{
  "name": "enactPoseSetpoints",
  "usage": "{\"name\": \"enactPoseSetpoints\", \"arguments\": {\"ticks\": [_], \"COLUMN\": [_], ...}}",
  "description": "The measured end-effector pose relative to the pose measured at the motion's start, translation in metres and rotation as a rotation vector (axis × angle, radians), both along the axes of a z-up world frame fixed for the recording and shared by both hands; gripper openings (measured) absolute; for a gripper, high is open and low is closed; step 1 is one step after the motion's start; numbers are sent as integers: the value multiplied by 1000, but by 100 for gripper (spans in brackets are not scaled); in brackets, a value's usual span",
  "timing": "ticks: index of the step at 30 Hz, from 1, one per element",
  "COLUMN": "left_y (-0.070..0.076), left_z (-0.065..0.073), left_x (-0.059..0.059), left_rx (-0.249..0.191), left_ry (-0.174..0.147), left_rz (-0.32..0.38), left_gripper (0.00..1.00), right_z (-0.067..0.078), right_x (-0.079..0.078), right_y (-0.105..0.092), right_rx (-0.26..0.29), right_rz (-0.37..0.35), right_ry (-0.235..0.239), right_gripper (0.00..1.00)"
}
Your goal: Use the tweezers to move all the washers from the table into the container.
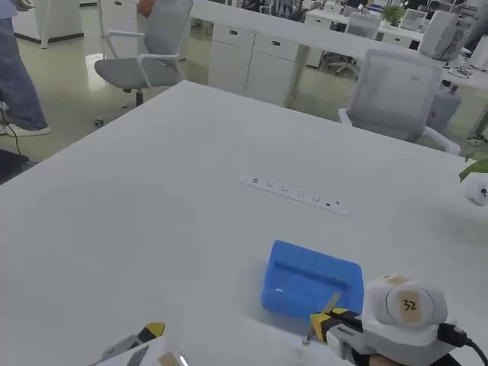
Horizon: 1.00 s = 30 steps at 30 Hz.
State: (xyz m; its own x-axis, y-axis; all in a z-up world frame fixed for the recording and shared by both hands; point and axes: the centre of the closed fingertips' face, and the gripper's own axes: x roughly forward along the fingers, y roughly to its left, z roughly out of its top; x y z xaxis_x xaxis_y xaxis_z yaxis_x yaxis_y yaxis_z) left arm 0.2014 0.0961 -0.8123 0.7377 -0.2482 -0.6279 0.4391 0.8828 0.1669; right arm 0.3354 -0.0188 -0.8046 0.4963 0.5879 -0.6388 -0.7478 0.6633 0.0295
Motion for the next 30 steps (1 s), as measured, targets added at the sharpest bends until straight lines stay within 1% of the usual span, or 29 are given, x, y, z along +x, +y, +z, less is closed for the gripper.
{"name": "enactPoseSetpoints", "arguments": {"ticks": [8, 11, 15, 18, 21, 24, 30], "left_y": [1, 2, 2, 2, 2, 3, 2], "left_z": [-1, -1, 0, 2, 2, 2, 1], "left_x": [0, 0, 1, 1, 1, 1, 1], "left_rx": [4, 10, 8, -7, -11, -4, -3], "left_ry": [1, 4, -4, -11, -11, -11, -6], "left_rz": [5, 6, 11, 18, 20, 20, 20], "left_gripper": [87, 86, 86, 87, 87, 86, 86], "right_z": [20, 30, 39, 47, 51, 54, 60], "right_x": [1, 4, 9, 15, 20, 26, 36], "right_y": [6, 8, 10, 11, 13, 14, 15], "right_rx": [27, 37, 58, 74, 78, 81, 86], "right_rz": [17, 20, 12, 4, 1, -2, -11], "right_ry": [-35, -52, -67, -82, -92, -99, -115], "right_gripper": [2, 2, 2, 2, 2, 2, 2]}}
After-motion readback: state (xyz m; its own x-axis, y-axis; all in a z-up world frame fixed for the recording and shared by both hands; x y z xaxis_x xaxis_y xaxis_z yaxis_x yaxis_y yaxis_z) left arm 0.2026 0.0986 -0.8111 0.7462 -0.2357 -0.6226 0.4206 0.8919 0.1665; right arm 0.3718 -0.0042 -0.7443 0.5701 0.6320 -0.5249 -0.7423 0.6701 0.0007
